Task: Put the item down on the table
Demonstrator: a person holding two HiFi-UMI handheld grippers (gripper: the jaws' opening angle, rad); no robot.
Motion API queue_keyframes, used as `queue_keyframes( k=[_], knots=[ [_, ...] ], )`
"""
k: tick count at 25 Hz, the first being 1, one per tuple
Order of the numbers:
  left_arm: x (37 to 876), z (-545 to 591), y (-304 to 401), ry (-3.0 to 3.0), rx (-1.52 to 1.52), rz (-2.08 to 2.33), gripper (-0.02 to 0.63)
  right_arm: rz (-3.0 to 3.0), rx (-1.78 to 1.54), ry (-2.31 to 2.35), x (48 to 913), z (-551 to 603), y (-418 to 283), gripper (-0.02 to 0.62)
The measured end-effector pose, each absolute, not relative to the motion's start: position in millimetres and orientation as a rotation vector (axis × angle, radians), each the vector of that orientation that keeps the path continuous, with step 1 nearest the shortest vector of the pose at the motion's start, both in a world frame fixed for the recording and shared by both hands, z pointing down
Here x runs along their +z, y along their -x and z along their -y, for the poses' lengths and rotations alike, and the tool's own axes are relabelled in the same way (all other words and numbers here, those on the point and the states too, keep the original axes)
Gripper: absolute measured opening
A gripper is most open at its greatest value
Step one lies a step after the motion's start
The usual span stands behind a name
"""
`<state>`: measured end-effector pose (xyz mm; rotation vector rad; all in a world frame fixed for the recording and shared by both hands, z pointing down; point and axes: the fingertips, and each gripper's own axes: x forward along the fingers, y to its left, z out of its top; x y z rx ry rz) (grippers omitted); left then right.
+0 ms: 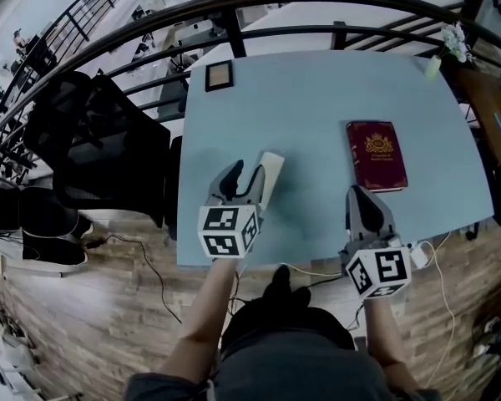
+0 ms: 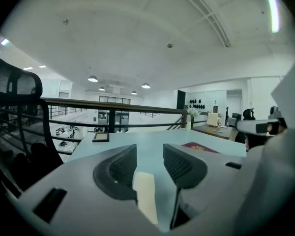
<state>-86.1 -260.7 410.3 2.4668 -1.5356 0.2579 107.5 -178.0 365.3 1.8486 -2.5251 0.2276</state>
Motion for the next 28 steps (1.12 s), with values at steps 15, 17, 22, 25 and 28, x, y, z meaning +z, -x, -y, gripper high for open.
queue_keyframes(
  k=[15,17,22,25,28],
  knots=[
    [347.0,193.9,118.5,-2.504,0.039,1.683,0.008,2.576,0.155,-1.808,348.2,155.9,-106.1,0.002],
    [345.5,188.4,120.4,-2.499,0.031,1.693,0.006,2.580,0.146,-1.795,347.6,153.5,-105.2,0.002],
    [340.7,177.3,127.4,-2.483,0.012,1.717,0.006,2.583,0.123,-1.769,344.1,146.2,-101.0,0.002],
    [341.4,173.1,129.3,-2.475,0.003,1.726,0.006,2.582,0.097,-1.766,343.5,143.1,-100.3,0.002],
    [342.8,169.2,129.8,-2.470,0.003,1.730,0.006,2.582,0.084,-1.759,343.4,140.8,-99.3,0.002]
  ],
)
